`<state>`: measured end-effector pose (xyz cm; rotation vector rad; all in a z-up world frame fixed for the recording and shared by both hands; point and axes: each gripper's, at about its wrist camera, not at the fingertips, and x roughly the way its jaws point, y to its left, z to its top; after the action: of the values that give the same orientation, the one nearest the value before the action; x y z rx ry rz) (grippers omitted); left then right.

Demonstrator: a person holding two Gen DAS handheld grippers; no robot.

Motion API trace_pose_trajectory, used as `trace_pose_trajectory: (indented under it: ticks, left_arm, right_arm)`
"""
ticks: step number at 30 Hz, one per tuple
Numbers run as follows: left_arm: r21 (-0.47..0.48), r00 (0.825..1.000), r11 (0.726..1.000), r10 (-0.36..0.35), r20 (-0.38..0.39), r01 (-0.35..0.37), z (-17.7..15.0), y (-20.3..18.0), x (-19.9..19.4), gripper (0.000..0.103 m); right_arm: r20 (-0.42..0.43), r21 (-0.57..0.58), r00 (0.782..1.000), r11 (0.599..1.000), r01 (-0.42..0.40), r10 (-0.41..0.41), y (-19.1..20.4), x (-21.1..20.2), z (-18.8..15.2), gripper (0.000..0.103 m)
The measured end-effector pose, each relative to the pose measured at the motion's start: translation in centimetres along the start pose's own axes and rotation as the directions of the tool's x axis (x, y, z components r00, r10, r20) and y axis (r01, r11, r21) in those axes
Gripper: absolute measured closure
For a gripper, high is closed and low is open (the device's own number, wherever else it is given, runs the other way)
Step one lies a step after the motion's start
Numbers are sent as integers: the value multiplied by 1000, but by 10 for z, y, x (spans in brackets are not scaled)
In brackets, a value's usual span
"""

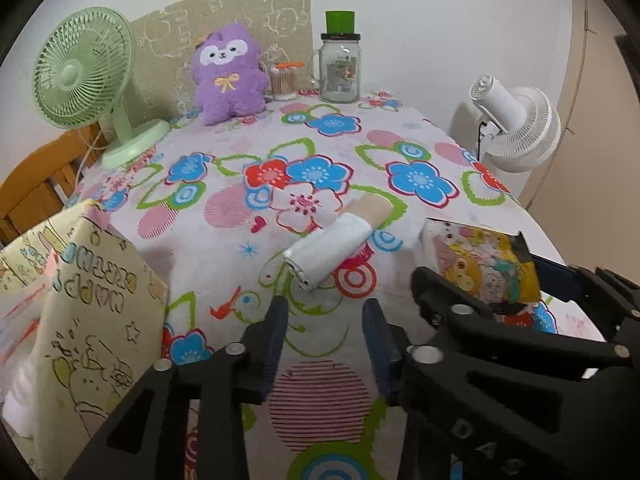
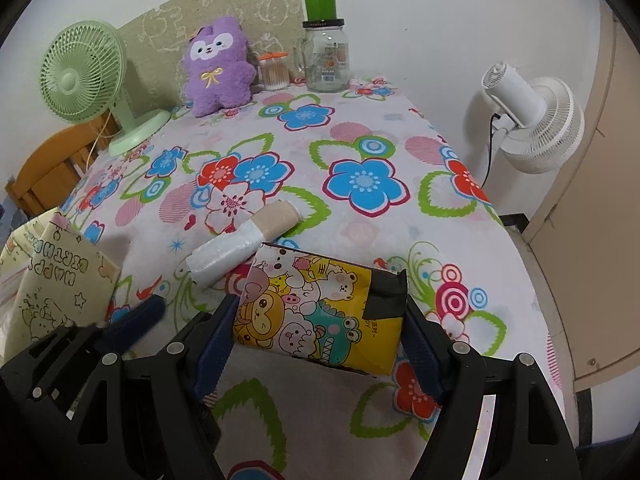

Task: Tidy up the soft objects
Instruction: 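Grasp the white roll with the left tool while the right tool grasps the yellow snack box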

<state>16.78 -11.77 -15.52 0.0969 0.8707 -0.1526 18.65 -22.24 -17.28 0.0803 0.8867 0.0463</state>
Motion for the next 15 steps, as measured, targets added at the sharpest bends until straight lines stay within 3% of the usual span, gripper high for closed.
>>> trace_pose_trajectory:
  ticks: [2,5,15]
  left_arm:
    - [3,1000,1000,1,4,-1,3,0,1,45]
    - [2,1000,1000,18,10,-18,9,1,6,31]
    - [64,1000,998,-27,-2,27,27,-3,36,16]
  right_arm:
    - [6,8,1000,1000,0,0,-2,-2,0,24]
    - [15,22,1000,1000,5,-5,-7,-5,2,24]
    - [20,54,999,998,35,-36,-22,8,17,25]
